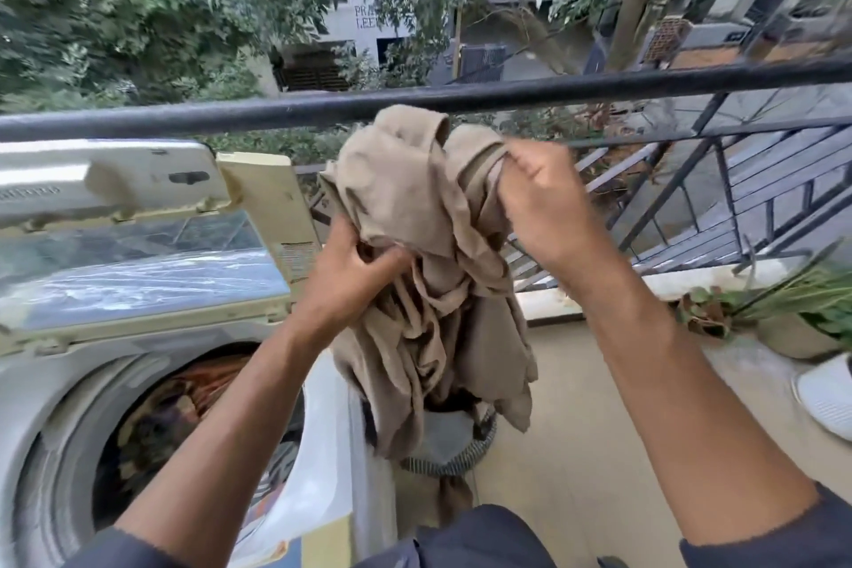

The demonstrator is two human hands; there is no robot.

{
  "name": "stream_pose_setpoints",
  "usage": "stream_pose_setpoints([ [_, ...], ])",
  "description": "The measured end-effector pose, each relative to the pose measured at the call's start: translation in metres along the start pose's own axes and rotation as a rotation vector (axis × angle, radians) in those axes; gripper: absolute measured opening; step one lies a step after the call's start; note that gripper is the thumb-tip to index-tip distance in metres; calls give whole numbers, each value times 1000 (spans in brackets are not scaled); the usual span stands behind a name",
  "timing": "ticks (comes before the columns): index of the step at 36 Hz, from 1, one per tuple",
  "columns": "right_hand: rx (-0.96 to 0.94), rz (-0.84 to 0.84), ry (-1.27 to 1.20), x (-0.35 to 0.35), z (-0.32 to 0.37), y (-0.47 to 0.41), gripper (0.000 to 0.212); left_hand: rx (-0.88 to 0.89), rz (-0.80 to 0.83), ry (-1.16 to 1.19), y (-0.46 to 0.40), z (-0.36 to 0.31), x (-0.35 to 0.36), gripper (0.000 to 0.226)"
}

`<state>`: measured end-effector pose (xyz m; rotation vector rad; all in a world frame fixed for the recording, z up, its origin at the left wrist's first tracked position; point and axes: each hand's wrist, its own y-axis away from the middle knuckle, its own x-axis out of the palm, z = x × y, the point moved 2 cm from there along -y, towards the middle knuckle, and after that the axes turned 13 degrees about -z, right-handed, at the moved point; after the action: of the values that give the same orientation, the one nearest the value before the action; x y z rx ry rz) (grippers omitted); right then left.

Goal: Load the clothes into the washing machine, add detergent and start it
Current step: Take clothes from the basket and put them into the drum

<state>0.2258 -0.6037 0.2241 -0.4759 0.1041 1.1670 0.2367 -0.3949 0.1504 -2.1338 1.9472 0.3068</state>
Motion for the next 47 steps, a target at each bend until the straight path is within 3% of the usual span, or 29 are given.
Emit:
stream_pose_setpoints([
  [3, -36, 134, 37, 20, 5, 21, 39, 52, 95, -7, 9, 0, 8, 94],
  [6, -33, 300, -16, 24, 6, 30, 30, 100, 78, 102, 14, 1, 11, 61],
  [9, 84, 414, -285, 15, -5, 32, 36, 136, -8, 144, 13, 5, 12, 35],
  [11, 140, 338, -418, 9, -15, 35, 44, 159, -26, 131, 13, 4, 12, 31],
  [13, 221, 155, -425, 6, -41, 39, 51, 148, -61, 115, 12, 5, 11, 37],
  [16, 277, -21, -82, 4, -106, 50, 57, 115, -113, 169, 11, -1, 5, 25],
  [20, 393, 418, 442, 11, -184, 80, 65, 179, -141, 221, 7, -18, -6, 10],
  [23, 374, 589, 657, 27, -214, 99, 33, 245, -172, 224, 1, -32, -14, 21],
  [25, 429, 569, 773, 34, -229, 102, 23, 271, -173, 243, -2, -39, -17, 23],
  [28, 439, 502, 907, 33, -248, 93, 30, 279, -168, 232, -3, -43, -20, 22],
  [31, 438, 309, 910, 13, -245, 64, 31, 261, -172, 166, -4, -35, -22, 10],
  [34, 456, 80, 771, -18, -219, 22, 32, 191, -198, 54, -5, -16, -20, 25],
  [39, 360, -217, 347, -60, -123, -24, 11, 77, -213, -98, 0, 12, -4, 43],
  [43, 251, -274, 9, -75, -40, -28, 26, -9, -271, -169, 1, 21, 4, 41],
  [47, 187, -217, -98, -74, -8, -17, 37, -91, -325, -164, -1, 23, 4, 63],
])
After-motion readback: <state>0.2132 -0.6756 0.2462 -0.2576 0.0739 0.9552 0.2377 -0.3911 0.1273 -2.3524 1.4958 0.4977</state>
